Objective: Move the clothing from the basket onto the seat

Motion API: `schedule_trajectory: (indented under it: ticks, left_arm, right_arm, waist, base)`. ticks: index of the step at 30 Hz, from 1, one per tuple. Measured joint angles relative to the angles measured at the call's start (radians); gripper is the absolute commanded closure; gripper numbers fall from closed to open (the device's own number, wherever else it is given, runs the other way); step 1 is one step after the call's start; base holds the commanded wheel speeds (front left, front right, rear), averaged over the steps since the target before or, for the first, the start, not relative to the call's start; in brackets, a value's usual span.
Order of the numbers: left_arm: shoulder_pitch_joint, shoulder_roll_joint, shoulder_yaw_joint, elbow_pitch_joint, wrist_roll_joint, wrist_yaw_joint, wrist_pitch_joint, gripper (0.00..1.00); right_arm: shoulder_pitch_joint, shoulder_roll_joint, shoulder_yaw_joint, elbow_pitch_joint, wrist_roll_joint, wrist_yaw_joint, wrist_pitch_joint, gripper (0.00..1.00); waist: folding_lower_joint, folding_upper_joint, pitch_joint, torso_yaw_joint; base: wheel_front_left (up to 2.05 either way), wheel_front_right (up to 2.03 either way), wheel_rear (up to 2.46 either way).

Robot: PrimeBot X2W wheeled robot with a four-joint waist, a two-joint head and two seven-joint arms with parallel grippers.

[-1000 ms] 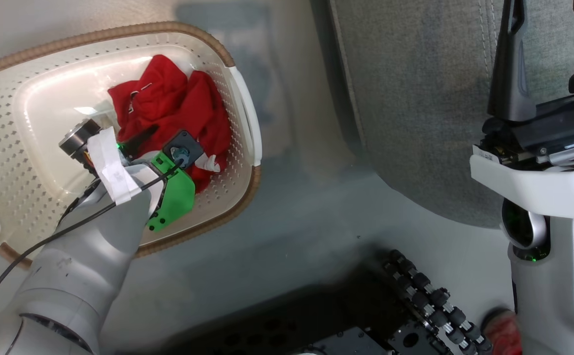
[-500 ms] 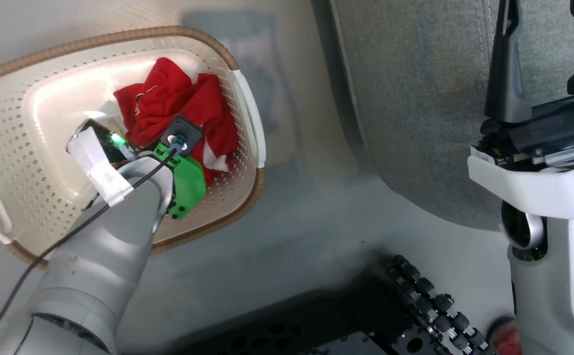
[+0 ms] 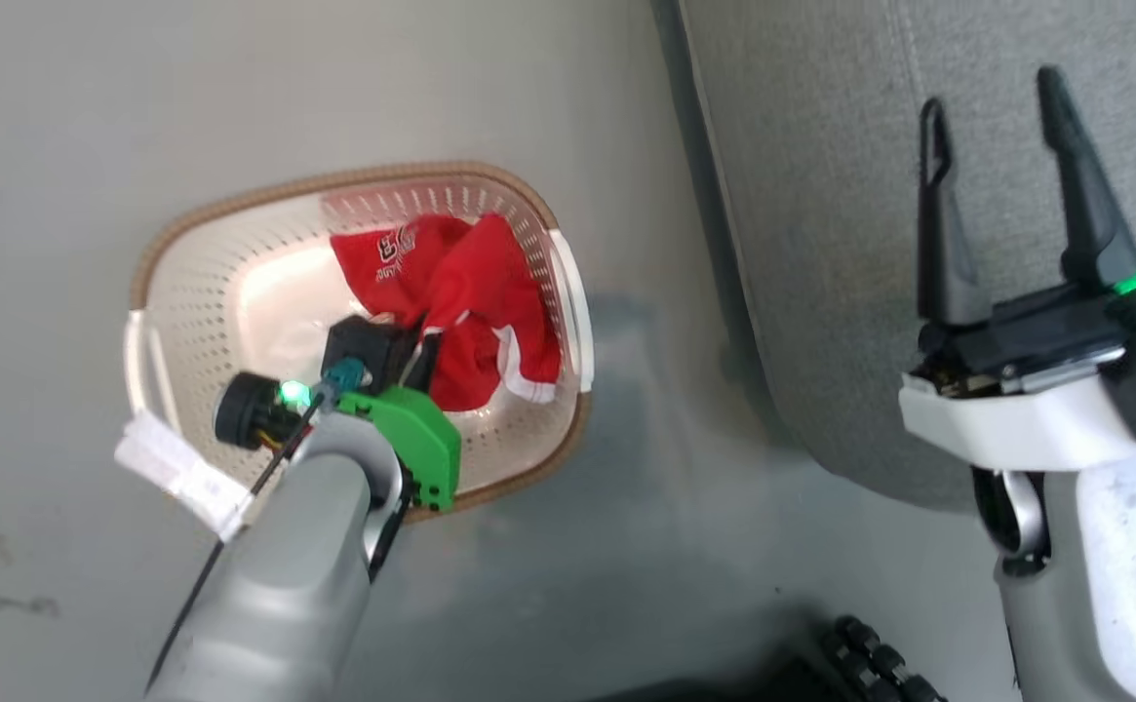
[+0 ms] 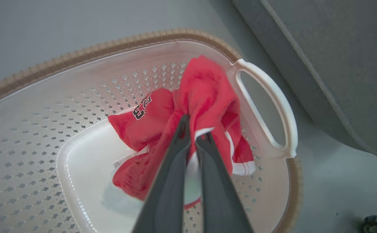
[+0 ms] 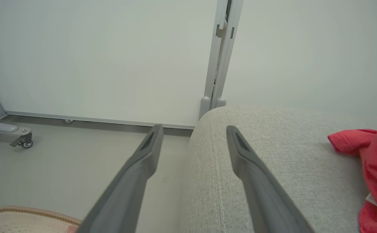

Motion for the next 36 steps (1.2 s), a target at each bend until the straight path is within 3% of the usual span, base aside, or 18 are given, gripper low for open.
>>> schedule_trajectory:
  ticks: [10, 23, 36]
  left_arm:
    - [0.236, -0.001, 0.124, -0.223, 0.014, -0.004, 0.0, 1.0]
    - [0.395, -0.003, 0.241, -0.534, 0.059, -0.021, 0.0, 1.0]
    - [0.425, -0.004, 0.173, -0.746, 0.043, -0.033, 0.0, 1.0]
  right_arm:
    - [0.155, 0.007, 0.034, 0.075, 0.003, 0.0, 0.0, 0.0]
    - [0.297, 0.005, 0.094, 0.125, 0.015, 0.0, 0.0, 0.0]
    - [0.327, -0.02, 0.243, 0.168, 0.056, 0.0, 0.0, 0.0]
  waist:
    - [-0.0001, 0.0, -0.247, 0.057]
    - [-0.0001, 0.0, -0.541, 0.111]
    - [-0.0001, 0.0, -0.689, 0.132]
  base:
    - [0.0, 0.0, 0.0]
    - [0.0, 0.0, 0.0]
    - [0.0, 0.0, 0.0]
